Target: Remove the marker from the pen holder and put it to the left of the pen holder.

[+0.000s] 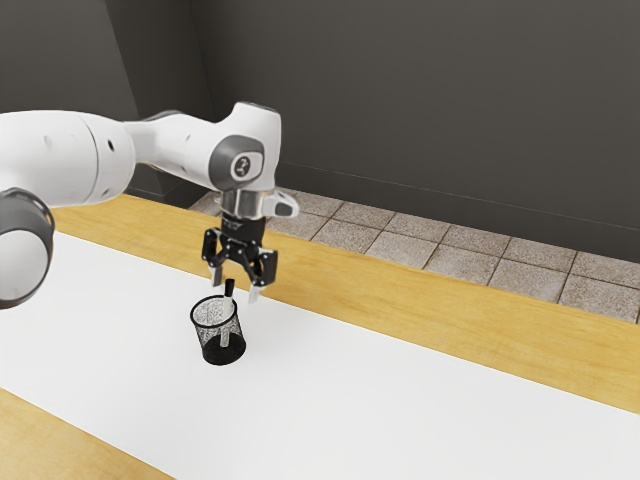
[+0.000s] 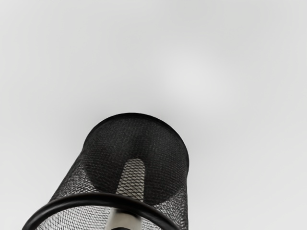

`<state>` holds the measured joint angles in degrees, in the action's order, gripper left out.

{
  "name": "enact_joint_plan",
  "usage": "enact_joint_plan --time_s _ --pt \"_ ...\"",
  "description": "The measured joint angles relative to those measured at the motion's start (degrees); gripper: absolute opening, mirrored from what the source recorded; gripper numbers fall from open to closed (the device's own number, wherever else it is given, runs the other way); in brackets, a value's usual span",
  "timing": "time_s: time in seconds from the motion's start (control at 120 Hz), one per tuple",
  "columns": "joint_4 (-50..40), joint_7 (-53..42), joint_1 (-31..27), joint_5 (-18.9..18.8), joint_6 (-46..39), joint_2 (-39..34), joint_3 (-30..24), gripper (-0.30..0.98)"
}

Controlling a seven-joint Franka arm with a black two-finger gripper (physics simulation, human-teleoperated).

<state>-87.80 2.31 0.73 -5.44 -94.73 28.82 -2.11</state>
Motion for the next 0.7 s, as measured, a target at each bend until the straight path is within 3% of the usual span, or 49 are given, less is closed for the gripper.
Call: enact_joint_plan --time_s 0.167,0.7 --pt "-3.1 -0.4 0.1 -1.2 -2.4 -2.0 0.4 0.55" --pt "-4.9 -1.1 -0.2 -1.4 -4.9 -3.1 0.6 0.14"
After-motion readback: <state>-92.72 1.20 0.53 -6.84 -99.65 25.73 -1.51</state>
